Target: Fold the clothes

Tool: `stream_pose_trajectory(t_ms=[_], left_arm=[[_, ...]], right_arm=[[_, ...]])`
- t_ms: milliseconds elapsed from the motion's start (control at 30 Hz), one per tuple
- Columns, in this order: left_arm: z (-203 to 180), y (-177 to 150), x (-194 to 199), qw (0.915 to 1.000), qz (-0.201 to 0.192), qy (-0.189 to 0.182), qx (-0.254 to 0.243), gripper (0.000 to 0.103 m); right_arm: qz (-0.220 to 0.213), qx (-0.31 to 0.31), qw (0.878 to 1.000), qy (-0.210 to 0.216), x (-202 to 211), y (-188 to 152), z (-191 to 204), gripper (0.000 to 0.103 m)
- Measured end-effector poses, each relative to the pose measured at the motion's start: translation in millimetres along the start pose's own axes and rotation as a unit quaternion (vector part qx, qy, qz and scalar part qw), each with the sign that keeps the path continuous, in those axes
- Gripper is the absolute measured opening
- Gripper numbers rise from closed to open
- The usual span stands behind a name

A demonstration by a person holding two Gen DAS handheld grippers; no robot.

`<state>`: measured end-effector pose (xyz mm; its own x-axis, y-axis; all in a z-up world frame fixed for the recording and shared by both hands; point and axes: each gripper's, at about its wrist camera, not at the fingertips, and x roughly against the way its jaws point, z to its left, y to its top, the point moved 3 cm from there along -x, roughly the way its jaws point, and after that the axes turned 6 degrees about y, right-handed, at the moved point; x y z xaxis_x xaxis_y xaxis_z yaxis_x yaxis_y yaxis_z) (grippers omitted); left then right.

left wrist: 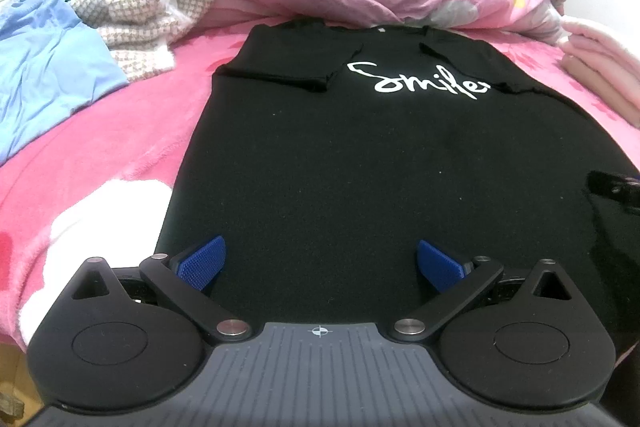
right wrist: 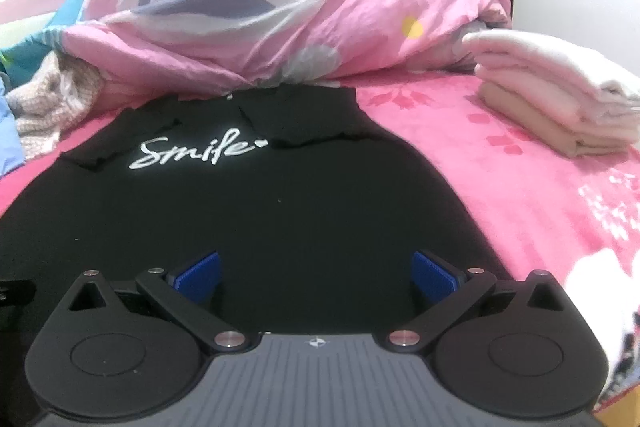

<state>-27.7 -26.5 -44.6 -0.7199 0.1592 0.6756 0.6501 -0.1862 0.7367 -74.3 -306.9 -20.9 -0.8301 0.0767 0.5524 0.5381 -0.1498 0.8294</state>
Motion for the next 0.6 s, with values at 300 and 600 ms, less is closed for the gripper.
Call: stream_pose_trajectory(t_ms=[300, 600], left_arm=[[-6, 14, -8, 0.9999, 0.006, 0.014, 0.001, 0.103], [-17, 22, -20, 0.9991, 0.016, 0.039, 0.007, 0.103]], right_arm=[[-0.015, 0.018, 1.0, -0.008, -11, -16, 3, 0.103], [-0.016, 0.022, 1.0, -0.009, -9, -18, 5, 0.103]])
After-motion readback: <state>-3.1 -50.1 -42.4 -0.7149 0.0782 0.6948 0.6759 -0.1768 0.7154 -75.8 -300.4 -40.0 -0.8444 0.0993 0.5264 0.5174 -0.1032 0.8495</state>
